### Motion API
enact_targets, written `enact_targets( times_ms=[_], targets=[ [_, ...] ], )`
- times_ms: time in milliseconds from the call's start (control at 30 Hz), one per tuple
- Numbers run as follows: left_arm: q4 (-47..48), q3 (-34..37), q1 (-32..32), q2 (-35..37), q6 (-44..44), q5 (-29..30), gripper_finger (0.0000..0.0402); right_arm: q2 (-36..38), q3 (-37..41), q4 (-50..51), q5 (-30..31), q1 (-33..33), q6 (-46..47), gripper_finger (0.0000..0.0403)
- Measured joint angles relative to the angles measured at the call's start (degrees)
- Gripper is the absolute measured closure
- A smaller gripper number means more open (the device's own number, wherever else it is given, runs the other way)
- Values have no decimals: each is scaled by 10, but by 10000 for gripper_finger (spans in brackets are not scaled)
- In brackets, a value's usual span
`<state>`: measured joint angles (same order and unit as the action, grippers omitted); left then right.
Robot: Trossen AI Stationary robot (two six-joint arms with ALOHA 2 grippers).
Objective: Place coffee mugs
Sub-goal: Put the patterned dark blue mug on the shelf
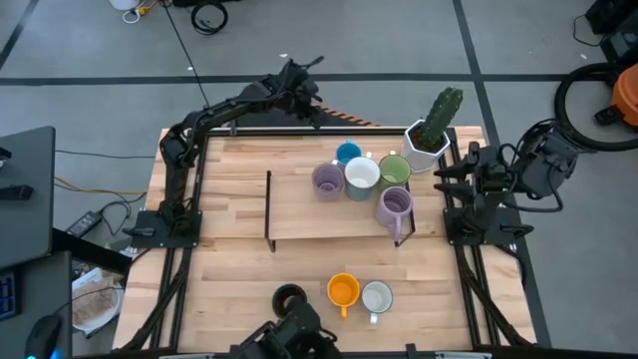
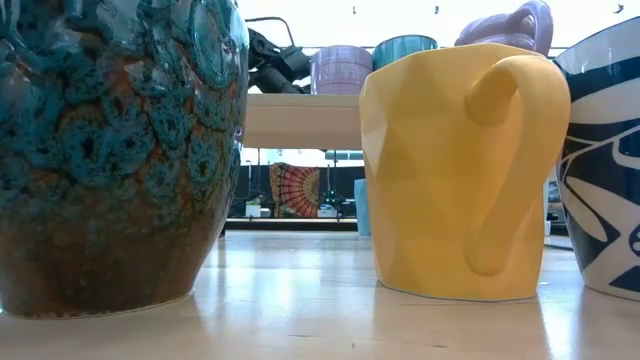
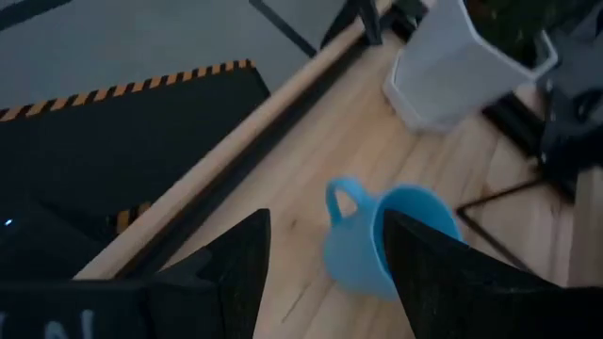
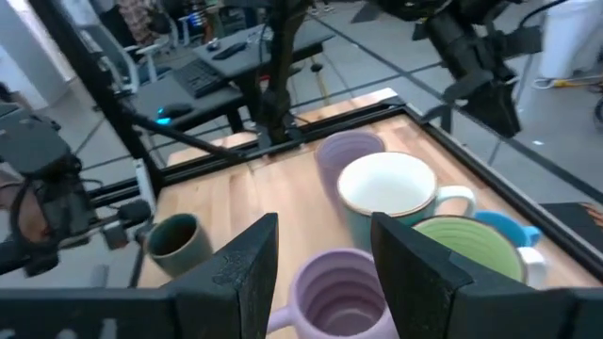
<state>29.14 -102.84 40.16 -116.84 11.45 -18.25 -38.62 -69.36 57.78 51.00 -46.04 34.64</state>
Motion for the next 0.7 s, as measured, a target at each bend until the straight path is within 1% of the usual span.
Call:
enact_targets(
  times_ms=[167, 300, 400, 500, 700],
  targets=[
    [6, -24, -3, -40, 30, -22, 209, 0, 0, -27, -23, 30, -38, 227],
    [27, -87, -7, -80, 40, -41, 223, 0, 0, -54, -52, 48, -72, 227],
    [62, -138, -12, -112, 42, -39, 227, 0, 0, -59, -64, 58, -82, 227],
    [76, -173, -17, -128, 42, -20, 228, 0, 0, -57, -76, 65, -83, 227],
    [90, -180, -28, -146, 46, -15, 228, -9, 0, -54, -89, 73, -83, 227]
  ],
)
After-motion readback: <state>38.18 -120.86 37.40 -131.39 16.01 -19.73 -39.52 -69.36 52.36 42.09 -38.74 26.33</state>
